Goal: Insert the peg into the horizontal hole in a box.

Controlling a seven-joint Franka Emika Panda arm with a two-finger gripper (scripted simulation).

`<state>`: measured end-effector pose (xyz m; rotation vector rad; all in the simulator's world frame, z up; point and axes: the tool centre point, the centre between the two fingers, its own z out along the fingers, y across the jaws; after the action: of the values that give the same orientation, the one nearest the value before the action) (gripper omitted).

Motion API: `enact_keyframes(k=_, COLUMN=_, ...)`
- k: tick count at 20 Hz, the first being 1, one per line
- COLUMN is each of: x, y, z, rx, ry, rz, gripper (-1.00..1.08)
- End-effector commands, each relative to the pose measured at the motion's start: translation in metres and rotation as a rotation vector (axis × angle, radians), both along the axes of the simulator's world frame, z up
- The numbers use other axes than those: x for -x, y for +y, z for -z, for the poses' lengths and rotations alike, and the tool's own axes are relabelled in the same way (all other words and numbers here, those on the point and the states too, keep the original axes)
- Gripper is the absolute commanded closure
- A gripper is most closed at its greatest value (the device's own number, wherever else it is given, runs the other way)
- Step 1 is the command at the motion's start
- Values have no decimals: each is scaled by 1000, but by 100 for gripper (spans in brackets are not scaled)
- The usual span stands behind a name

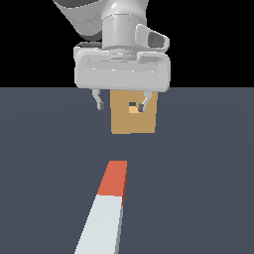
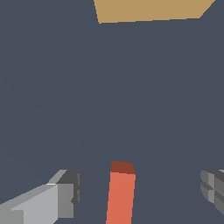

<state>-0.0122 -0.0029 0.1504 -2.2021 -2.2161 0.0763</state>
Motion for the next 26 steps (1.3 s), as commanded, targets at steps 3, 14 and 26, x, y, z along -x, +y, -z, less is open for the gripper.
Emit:
enact_keyframes(k=3, x=0, y=-2, z=1, rx=0, ry=0, rz=1, gripper=-92)
enact_keyframes(k=14, x=9, y=-82, z=32, rx=-6, ry=-20, rz=37, gripper=-92)
enact_keyframes(k=26, x=19, y=-186, z=75, rx=-18, ry=-45, rz=84, gripper=-92)
